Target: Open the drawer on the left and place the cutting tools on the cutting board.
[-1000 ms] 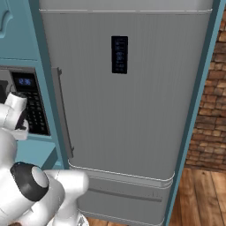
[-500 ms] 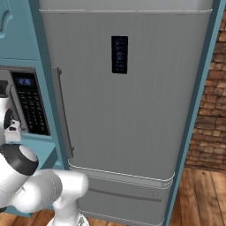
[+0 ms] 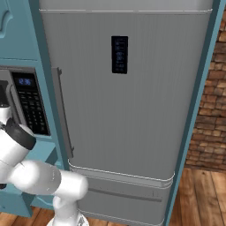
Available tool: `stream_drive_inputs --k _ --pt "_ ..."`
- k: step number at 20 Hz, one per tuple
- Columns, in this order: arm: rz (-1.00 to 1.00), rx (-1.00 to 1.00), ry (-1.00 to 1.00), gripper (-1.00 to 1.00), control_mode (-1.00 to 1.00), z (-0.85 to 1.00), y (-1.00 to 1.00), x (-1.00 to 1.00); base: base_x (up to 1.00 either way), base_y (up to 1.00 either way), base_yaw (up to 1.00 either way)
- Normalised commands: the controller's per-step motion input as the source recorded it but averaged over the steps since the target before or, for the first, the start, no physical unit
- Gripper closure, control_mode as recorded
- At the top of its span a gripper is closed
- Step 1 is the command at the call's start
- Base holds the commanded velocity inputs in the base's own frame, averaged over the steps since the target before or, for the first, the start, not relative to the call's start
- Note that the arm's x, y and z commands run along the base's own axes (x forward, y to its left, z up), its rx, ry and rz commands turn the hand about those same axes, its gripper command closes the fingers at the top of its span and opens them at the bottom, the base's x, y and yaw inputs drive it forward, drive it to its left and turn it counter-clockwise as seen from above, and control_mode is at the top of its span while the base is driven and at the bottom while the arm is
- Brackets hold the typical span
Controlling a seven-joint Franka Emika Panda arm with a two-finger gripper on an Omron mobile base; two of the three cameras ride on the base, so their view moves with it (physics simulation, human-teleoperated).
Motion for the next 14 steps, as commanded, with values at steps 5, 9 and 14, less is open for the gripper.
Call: stream_drive_inputs --k 5,9,14 --pt "-0.11 -0.06 -0.08 -1.00 -1.00 -0.41 0.23 0.06 0.00 0.00 0.00" --pt "-0.10 -0.08 -0.10 -1.00 -1.00 -0.37 0.32 0.11 0.00 0.00 0.00" --pt "-0.09 -0.01 -0.04 -1.00 -1.00 -0.44 0.33 0.14 0.00 0.00 0.00"
